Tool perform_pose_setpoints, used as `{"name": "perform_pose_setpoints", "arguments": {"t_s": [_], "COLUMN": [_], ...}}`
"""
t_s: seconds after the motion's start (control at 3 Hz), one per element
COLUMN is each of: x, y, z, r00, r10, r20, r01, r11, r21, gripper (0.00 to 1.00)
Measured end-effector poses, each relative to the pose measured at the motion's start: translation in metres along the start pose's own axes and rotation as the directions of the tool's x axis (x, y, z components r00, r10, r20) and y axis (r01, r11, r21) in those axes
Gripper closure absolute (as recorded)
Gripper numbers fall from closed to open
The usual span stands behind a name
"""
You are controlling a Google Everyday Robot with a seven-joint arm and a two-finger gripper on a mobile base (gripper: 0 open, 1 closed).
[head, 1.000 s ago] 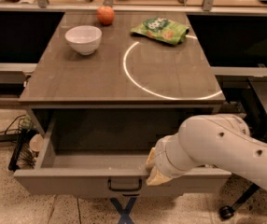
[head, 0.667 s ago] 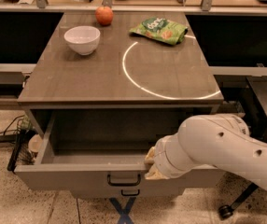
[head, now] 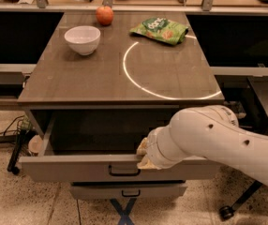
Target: Close top drawer
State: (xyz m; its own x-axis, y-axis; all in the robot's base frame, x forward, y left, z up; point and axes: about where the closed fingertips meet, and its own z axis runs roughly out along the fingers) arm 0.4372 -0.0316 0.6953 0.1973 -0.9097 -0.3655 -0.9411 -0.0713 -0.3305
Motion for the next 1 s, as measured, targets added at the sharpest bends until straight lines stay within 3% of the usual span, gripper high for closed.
{"name": "perform_pose_setpoints", "arguments": {"t_s": [0.67, 1.0], "x": [0.002, 0.011], "y": [0.007, 0.016], "z": [-0.011, -0.034], "r00": [1.0, 0.998], "r10": [0.017, 0.054], "r20": [-0.003, -0.019], "r01": [-0.017, -0.053], "r11": [0.9999, 0.9985], "r21": [-0.001, 0.011], "gripper": [0.39, 0.16]}}
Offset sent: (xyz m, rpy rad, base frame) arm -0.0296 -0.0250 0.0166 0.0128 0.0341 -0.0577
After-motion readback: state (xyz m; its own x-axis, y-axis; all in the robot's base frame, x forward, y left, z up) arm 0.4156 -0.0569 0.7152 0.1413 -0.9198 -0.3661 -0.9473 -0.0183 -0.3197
